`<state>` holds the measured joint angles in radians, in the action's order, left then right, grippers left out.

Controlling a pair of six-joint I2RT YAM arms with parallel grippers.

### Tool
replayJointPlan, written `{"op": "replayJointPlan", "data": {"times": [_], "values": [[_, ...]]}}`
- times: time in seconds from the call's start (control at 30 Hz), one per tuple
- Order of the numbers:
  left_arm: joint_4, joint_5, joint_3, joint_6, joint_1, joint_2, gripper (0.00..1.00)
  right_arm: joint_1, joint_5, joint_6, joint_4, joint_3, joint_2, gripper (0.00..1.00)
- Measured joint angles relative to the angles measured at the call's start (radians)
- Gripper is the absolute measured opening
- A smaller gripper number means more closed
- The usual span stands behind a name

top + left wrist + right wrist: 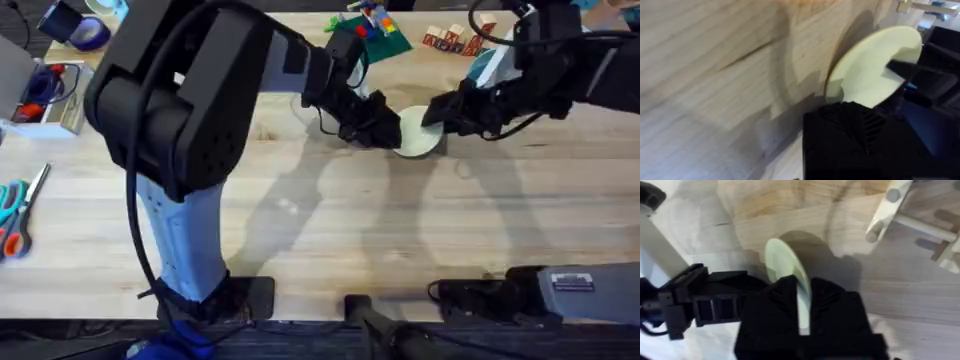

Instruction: Pick up the plates from the table one by one and place each into a slot on the dish rack.

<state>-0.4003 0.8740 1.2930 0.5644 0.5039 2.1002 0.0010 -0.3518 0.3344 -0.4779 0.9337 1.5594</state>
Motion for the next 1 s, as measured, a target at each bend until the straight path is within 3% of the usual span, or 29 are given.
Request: {"op": "replayJointPlan", "data": {"times": [0.1,0.57,0.77,1.0], "values": [[0.000,0.018,0.000,0.000,-0.010,0.000,0.040,-0.007,-0.022,0.000,0.006,0.000,-0.015,0.043],[-0.056,0.010,0.039,-0.013,-0.014,0.000,0.039,-0.006,-0.026,0.003,0.019,0.000,-0.021,0.031],[-0.198,-0.076,0.163,-0.066,-0.035,-0.013,0.039,0.002,-0.026,0.003,0.014,0.035,-0.021,0.031],[-0.344,-0.159,0.343,-0.138,-0.094,-0.121,0.039,0.003,0.001,0.000,0.009,0.096,-0.021,0.031]]}}
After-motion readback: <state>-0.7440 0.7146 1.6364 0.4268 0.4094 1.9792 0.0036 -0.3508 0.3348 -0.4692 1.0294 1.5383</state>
